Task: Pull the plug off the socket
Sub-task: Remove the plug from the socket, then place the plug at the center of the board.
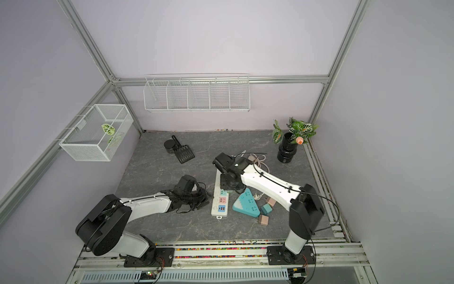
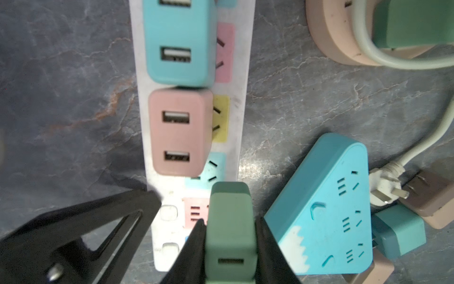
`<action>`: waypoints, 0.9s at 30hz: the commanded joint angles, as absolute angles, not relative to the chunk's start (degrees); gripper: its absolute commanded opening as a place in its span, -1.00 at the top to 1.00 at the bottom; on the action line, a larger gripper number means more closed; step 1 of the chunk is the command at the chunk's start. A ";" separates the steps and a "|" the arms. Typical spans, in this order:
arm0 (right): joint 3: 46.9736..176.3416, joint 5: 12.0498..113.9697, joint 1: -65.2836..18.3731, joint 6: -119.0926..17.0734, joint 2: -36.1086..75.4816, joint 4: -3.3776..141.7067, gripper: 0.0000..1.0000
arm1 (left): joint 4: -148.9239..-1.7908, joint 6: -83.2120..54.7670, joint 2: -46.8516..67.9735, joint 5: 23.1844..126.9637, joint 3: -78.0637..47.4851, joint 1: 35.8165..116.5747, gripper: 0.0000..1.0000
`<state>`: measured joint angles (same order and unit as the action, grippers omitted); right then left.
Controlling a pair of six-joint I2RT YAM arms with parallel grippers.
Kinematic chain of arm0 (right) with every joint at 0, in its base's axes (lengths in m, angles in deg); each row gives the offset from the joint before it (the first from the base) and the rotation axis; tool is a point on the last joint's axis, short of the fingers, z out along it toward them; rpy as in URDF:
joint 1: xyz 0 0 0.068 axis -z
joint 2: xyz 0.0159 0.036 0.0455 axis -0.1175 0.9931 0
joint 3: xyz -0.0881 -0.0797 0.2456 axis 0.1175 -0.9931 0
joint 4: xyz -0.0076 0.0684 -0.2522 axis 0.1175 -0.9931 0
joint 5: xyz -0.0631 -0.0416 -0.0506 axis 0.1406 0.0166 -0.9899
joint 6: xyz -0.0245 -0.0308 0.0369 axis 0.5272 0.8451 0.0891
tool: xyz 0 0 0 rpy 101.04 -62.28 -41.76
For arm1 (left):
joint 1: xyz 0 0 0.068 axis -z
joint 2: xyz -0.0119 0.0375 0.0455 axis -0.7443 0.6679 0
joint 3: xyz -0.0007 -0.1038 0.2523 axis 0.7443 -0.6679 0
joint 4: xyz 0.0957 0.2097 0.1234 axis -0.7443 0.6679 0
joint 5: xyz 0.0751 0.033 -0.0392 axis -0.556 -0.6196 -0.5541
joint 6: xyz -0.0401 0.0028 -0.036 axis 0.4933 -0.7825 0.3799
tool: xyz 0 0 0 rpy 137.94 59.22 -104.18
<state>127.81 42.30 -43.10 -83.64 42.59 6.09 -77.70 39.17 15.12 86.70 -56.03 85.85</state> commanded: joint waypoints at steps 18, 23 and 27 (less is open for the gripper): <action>74.30 77.81 -5.14 -81.57 -8.66 51.70 0.48 | -68.20 25.23 -13.15 73.39 -58.66 85.19 0.10; 69.39 86.29 11.37 -82.48 -10.73 53.19 0.46 | -74.10 29.04 -18.91 70.66 -64.98 85.14 0.07; 68.50 90.53 19.56 -82.60 -7.01 55.31 0.46 | -77.97 33.57 -20.78 70.29 -68.98 85.10 -0.10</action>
